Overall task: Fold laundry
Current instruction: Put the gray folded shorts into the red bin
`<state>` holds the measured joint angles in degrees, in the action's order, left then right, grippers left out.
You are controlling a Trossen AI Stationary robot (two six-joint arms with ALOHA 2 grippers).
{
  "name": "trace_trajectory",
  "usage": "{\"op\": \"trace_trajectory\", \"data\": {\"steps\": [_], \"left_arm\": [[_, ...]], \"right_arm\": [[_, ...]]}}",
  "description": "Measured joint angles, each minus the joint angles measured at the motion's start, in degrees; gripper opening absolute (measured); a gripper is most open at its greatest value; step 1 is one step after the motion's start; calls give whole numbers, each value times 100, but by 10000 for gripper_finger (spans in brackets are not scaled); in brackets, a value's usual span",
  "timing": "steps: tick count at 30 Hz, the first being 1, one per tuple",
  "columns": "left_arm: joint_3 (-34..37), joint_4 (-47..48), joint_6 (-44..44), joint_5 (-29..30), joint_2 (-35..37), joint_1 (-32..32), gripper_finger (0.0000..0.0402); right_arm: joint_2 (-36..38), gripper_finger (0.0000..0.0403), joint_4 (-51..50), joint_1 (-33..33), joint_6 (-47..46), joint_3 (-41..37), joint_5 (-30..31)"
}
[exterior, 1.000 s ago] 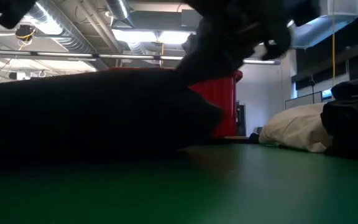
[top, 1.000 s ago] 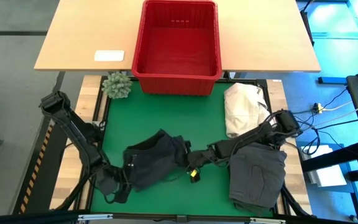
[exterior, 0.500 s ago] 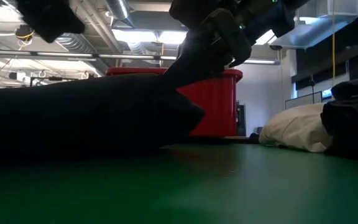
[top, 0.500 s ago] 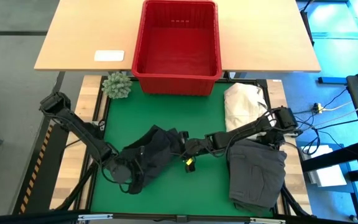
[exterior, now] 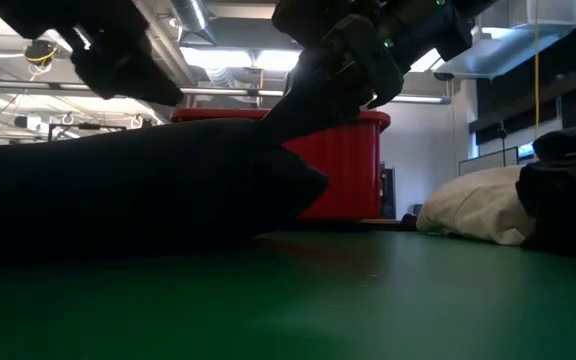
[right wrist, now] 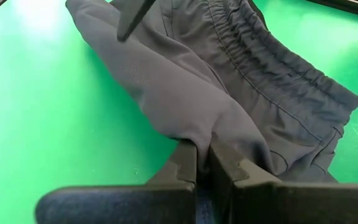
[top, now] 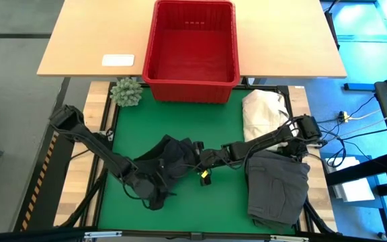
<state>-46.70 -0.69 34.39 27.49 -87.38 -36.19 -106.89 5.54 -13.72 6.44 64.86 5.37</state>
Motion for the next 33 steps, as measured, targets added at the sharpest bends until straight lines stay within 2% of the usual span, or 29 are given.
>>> {"op": "trace_trajectory", "data": {"steps": [3, 8, 13, 21, 29, 33], "left_arm": [[-308, 475, -25, 154, -240, 62, 322], [-997, 1962, 379, 330, -682, 219, 324], [-1539, 2666, 651, 317, -1047, 259, 324], [-1976, 4037, 1403, 277, -1133, 217, 324], [-2028, 3943, 2025, -156, -1133, 159, 324], [-2031, 3848, 2143, -143, -1202, 163, 324]], "right_arm": [[0, 9, 0, 0, 0, 0, -2], [0, 9, 1, -4, -4, 2, -46], [0, 9, 28, -4, -9, 2, -46], [0, 9, 46, -13, -15, 2, -48], [0, 9, 80, -13, -15, 2, -48], [0, 9, 98, -13, -23, 2, -48]]}}
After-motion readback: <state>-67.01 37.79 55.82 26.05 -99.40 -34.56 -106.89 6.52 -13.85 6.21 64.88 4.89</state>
